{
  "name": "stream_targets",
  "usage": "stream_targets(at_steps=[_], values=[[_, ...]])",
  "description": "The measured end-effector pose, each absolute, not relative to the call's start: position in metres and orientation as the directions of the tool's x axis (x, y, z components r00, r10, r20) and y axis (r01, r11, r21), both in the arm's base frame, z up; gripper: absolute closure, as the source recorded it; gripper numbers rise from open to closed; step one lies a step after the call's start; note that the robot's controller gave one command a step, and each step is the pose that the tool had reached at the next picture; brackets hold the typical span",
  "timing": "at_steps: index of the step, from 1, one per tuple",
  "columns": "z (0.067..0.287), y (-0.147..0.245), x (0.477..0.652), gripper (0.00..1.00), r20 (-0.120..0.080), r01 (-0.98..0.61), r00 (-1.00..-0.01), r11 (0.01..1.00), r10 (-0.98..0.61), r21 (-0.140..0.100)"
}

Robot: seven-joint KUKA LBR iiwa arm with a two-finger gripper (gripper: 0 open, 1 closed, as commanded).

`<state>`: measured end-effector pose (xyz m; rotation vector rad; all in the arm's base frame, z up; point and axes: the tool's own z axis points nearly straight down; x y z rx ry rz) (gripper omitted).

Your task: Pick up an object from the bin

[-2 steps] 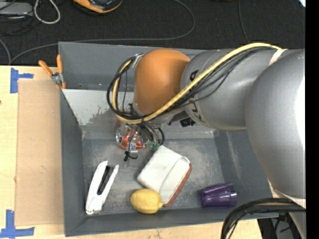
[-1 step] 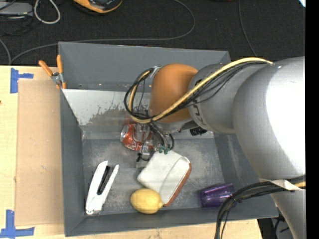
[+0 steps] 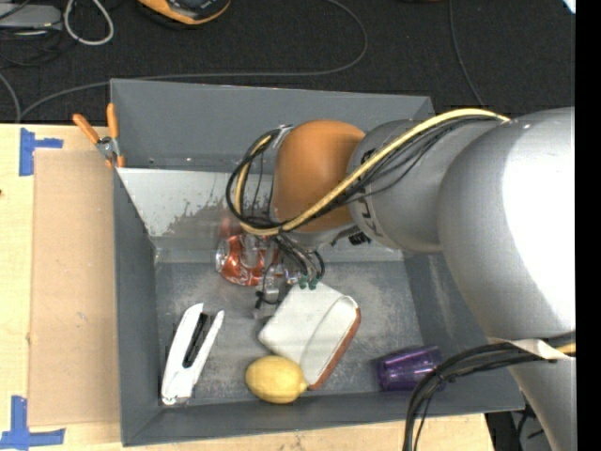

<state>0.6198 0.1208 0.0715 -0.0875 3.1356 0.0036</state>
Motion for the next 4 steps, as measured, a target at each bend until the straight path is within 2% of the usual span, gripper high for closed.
stream_targets(at_steps=[1,2,3,4], values=[[0.072,0.109,0.62,0.0,0.001,0.099,-0.995,0.995,0.099,0.003],[0.073,0.12,0.621,0.0,-0.006,-0.047,-0.999,0.999,-0.047,0.003],[0.074,0.111,0.621,1.0,-0.003,0.087,-0.996,0.996,0.087,0.006],[0.074,0.111,0.621,1.0,-0.003,0.087,-0.996,0.996,0.087,0.006]])
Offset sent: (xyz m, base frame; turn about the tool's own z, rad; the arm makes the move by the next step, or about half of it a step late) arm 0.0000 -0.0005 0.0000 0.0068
